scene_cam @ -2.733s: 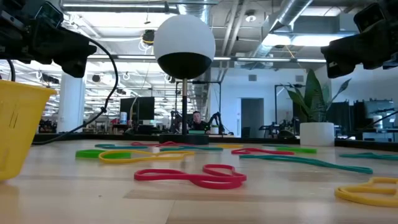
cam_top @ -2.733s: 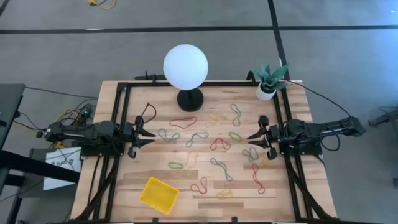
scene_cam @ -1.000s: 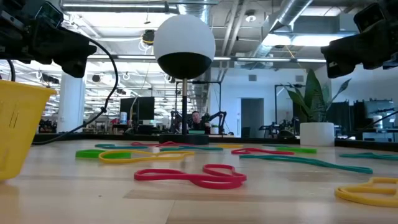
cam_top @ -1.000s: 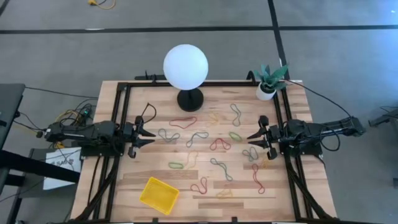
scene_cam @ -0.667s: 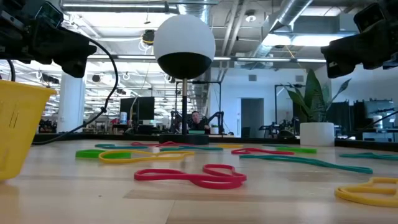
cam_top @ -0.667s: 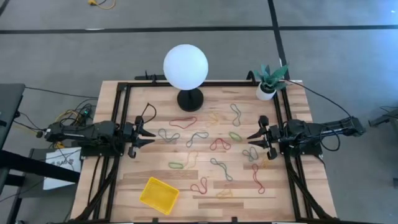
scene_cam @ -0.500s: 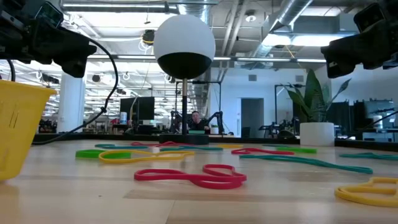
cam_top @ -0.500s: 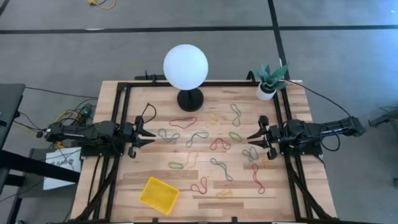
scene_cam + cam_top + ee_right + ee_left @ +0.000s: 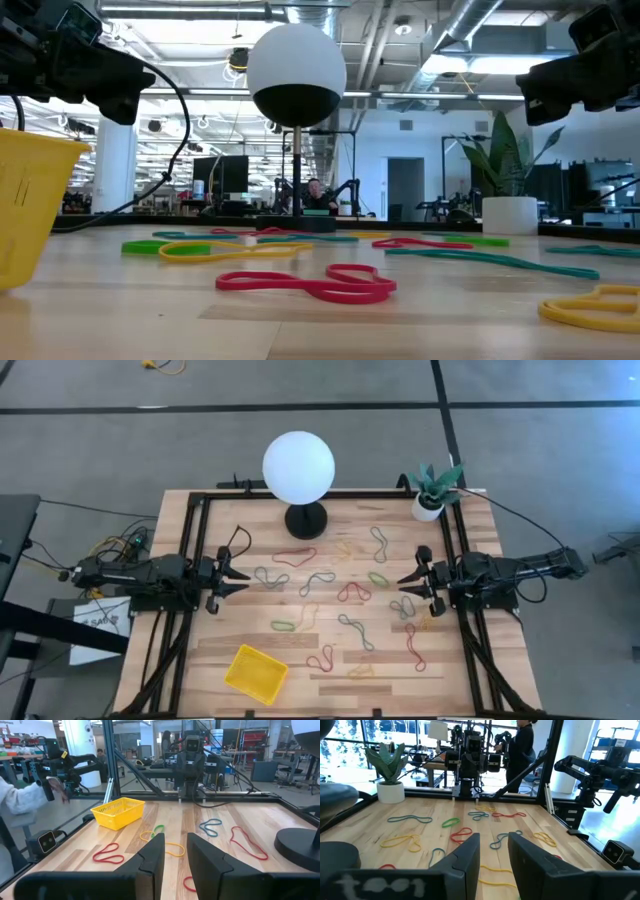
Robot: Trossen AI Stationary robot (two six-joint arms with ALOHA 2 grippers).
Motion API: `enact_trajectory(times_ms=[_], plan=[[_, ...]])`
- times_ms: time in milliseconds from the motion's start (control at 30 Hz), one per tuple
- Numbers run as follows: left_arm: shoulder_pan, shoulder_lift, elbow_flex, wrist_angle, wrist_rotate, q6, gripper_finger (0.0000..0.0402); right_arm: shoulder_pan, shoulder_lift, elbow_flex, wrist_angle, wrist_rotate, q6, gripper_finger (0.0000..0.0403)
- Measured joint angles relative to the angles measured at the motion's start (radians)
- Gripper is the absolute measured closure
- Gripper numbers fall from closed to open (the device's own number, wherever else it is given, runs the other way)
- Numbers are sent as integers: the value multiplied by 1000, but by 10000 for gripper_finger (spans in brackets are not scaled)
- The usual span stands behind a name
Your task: Pick and place items into bin
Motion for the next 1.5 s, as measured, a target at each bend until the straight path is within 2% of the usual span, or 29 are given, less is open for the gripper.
enact_trajectory(times_ms=[367, 467, 667, 833, 900, 1000, 1100, 1200, 1267, 1400, 1500], plan=[[0, 0, 0, 5, -1, 0, 310, 0, 0, 0, 0, 0, 0, 327], [0, 0, 0, 69, -62, -4, 310, 0, 0, 0, 0, 0, 0, 327], [0, 0, 0, 115, -198, -127, 310, 0, 0, 0, 0, 0, 0, 327], [0, 0, 0, 208, -346, -103, 310, 0, 0, 0, 1, 0, 0, 327], [0, 0, 3, 239, -342, -103, 310, 0, 0, 0, 10, 0, 0, 327], [0, 6, 25, 199, -311, -103, 310, 0, 0, 0, 48, 0, 0, 327], [1, 38, 71, 173, -355, -71, 310, 0, 0, 0, 77, 0, 0, 327], [1, 109, 138, 108, -434, -34, 310, 0, 0, 0, 106, 0, 0, 327], [2, 180, 192, 55, -458, -72, 310, 0, 0, 0, 134, 1, 6, 327], [1, 380, 289, -128, -433, -154, 310, 0, 0, 0, 172, 26, 3, 327], [1, 544, 319, -245, -371, -229, 310, 0, 0, 0, 178, 114, -24, 327]])
